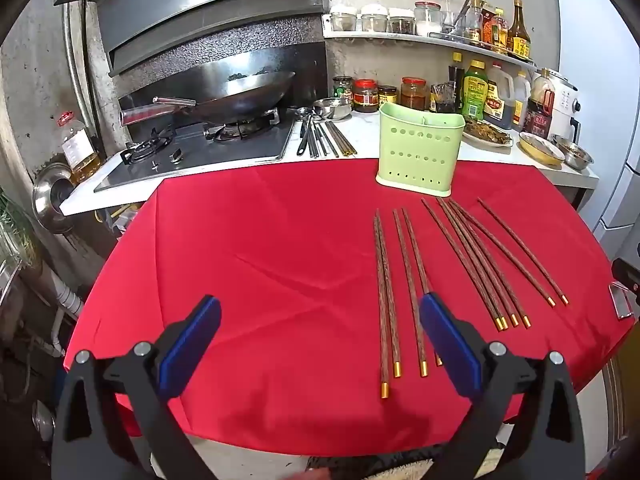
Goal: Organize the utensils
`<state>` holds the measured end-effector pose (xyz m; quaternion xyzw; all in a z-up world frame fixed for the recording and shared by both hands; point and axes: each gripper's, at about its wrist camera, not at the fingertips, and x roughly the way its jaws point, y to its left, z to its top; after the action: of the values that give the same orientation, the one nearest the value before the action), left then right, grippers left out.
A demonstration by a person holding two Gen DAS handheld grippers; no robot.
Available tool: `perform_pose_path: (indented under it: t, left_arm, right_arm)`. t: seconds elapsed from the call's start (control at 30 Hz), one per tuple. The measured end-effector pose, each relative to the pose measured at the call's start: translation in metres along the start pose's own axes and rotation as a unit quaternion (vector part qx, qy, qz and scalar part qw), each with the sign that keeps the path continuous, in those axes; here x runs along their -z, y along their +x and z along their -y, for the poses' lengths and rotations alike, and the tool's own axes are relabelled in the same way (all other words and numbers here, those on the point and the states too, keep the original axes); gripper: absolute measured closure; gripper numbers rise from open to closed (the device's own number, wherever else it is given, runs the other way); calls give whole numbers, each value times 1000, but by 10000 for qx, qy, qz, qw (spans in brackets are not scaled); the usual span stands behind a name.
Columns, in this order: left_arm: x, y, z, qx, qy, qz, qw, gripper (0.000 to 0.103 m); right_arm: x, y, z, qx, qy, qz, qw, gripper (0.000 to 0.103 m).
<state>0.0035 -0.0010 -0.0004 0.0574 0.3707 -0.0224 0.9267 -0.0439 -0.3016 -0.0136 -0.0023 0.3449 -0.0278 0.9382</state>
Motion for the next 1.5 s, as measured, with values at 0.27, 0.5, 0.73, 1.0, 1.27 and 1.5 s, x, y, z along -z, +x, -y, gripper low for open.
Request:
perform_pose_path:
  t: [0.27,0.5,0.73,1.0,1.27,1.5]
  left_arm:
    - [4,-1,4,19,78,30,10000,6]
    - [3,-2,6,19,80,41,10000,6]
    - [2,-3,8,28,81,66,9999,6]
    - [1,-4,9,8,84,76,9999,6]
    - [1,-6,9,14,96,74,9999,6]
    - [1,-7,9,6,84,92,9999,6]
  right_arm:
    - [3,3,-1,-21,18,-11,10000,6]
    - [3,1,0,-21,26,15,10000,6]
    - [1,-3,1,0,20,23,10000,6]
    - [0,-4,-1,-9,0,17,10000,6]
    - [-1,-4,0,-18,0,14,10000,6]
    - [-1,-5,0,-9,12,20,10000,6]
